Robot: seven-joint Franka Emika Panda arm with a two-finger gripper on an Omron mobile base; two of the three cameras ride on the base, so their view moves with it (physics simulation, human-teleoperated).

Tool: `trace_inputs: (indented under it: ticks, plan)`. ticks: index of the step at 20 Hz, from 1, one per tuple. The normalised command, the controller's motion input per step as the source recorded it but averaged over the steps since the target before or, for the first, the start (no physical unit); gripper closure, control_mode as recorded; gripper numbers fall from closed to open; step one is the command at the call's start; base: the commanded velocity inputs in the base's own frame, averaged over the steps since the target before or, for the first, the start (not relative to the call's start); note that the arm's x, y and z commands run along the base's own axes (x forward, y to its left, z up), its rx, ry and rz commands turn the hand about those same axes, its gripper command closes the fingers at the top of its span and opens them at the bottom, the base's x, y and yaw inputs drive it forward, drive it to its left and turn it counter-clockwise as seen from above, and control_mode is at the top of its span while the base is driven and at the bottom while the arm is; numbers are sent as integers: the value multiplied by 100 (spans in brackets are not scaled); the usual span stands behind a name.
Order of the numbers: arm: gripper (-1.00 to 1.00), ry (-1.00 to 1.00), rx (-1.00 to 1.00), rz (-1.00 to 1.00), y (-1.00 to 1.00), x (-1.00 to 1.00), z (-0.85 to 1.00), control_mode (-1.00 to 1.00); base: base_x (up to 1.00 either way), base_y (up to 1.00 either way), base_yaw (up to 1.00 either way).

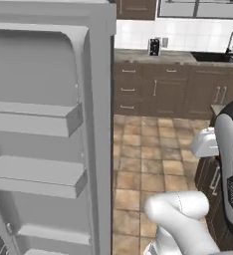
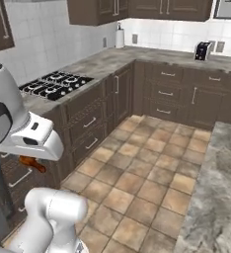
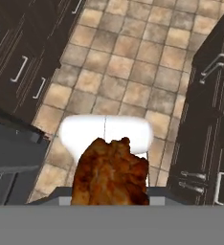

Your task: Take the chicken drumstick from the fridge and place it on the digital scale on the counter by the fridge. Wait a few seconds for a reading, then move it to the plate on the dining counter.

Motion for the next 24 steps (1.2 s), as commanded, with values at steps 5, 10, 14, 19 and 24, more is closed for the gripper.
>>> trace_inputs:
  ticks: [5,10,14,19,24]
  plan:
    - [100,0,0,0,0,0,0,100,100,-16,-18]
    - [100,0,0,0,0,0,0,100,100,-6,1]
    - [100,0,0,0,0,0,0,100,100,-1,43]
    - [100,0,0,0,0,0,0,100,100,0,77]
    - [100,0,0,0,0,0,0,100,100,0,81]
